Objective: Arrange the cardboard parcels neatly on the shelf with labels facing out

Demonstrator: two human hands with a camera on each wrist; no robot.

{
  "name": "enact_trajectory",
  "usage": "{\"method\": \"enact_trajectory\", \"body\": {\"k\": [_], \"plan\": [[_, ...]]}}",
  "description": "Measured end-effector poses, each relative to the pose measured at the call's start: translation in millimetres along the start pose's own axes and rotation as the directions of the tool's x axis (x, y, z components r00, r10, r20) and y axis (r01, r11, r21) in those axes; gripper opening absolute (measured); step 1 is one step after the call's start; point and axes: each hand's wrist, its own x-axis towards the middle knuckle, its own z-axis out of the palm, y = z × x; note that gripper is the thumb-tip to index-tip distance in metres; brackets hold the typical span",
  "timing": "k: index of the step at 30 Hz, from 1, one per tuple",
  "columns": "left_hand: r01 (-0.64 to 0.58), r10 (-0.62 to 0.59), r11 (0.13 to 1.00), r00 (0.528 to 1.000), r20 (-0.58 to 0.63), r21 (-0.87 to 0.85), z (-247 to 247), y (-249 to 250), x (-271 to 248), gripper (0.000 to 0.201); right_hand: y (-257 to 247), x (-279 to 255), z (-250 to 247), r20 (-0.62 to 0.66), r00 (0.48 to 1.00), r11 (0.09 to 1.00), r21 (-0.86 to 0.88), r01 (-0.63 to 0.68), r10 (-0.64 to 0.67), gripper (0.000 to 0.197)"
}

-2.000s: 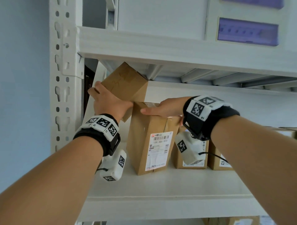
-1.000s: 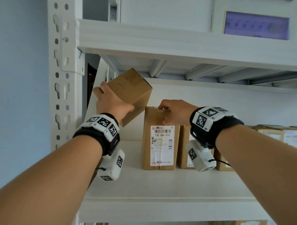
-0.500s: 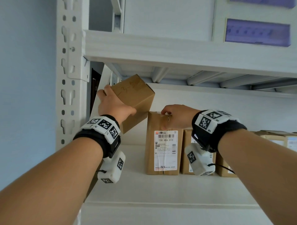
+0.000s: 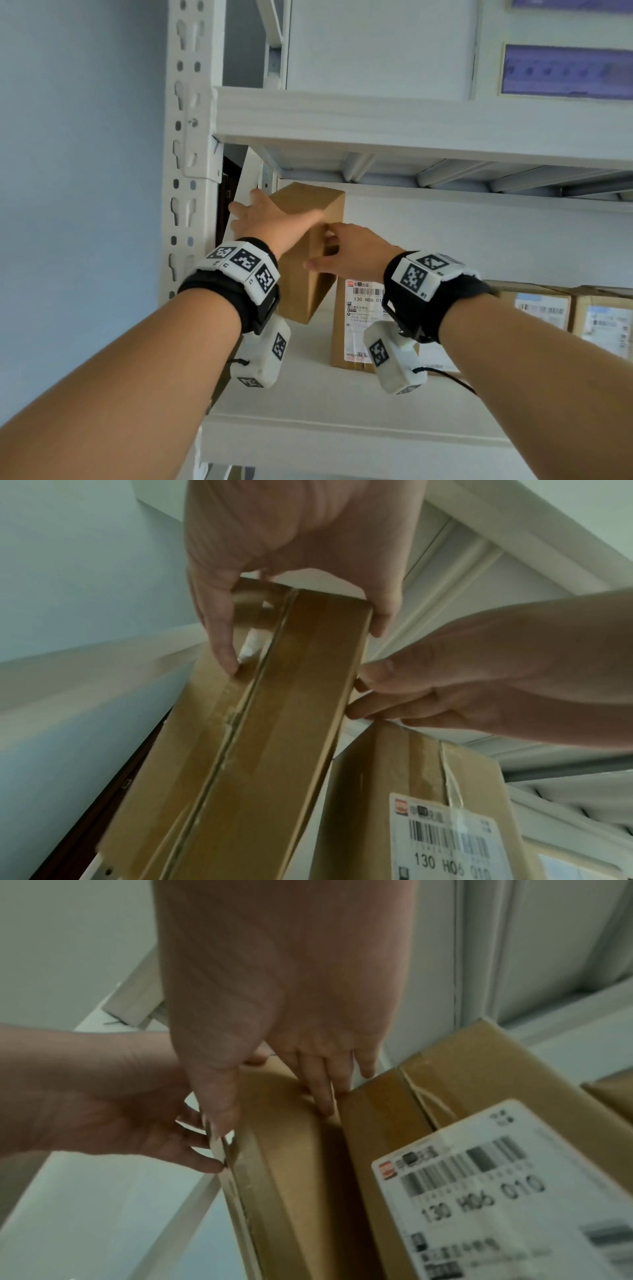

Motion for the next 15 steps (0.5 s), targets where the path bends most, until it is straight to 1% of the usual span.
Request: {"method": "enact_trajectory", "body": {"k": [3,4,5,6,7,8,11,13,15], "plan": [[0.022,-0.02,0.997,0.999,0.027,-0.072,-7.3,-0.2,-1.1,0.11,-2.4,-0.8,-2.5,-0.012,1.0,0.99,0.138,0.004,-0.003,0.025],[0.024,-0.021,0.995,0.999,0.034,-0.099,-10.6,-1.0,-2.4,0.101,-1.7,-0.8,-4.2,-0.033,0.999,0.982,0.189,0.0,0.006,0.022],[0.025,-0.02,0.991,0.999,0.036,-0.133,-13.0,-2.7,-3.5,0.086,-0.7,-0.5,-5.0,-0.045,0.999,0.973,0.232,-0.014,0.025,0.026],[0.022,-0.017,0.985,0.999,0.034,-0.171,-15.3,-4.6,-5.0,0.066,-0.1,-0.2,-5.6,-0.048,0.998,0.963,0.269,-0.026,0.041,0.036],[0.025,-0.02,0.978,0.999,0.03,-0.207,-16.5,-6.4,-4.6,0.052,0.9,0.7,-5.6,-0.042,0.998,0.954,0.296,-0.04,0.055,0.048],[0.027,-0.023,0.972,1.0,0.019,-0.234,-18.0,-8.4,-3.3,0.044,1.9,1.6,-5.1,-0.039,0.997,0.947,0.317,-0.05,0.066,0.06],[0.069,-0.07,0.942,0.998,0.011,-0.327,-20.8,-7.9,-1.2,0.025,2.6,1.3,-4.3,-0.056,0.992,0.939,0.334,-0.085,0.11,0.081],[0.079,-0.073,0.96,0.997,0.031,-0.27,-19.8,-3.1,-1.5,0.022,2.4,1.7,-3.9,-0.075,0.988,0.935,0.337,-0.105,0.138,0.096],[0.045,-0.036,0.983,0.998,0.056,-0.177,-16.6,1.4,-0.6,0.019,0.4,3.4,-2.2,-0.074,0.988,0.93,0.355,-0.097,0.132,0.107]]}}
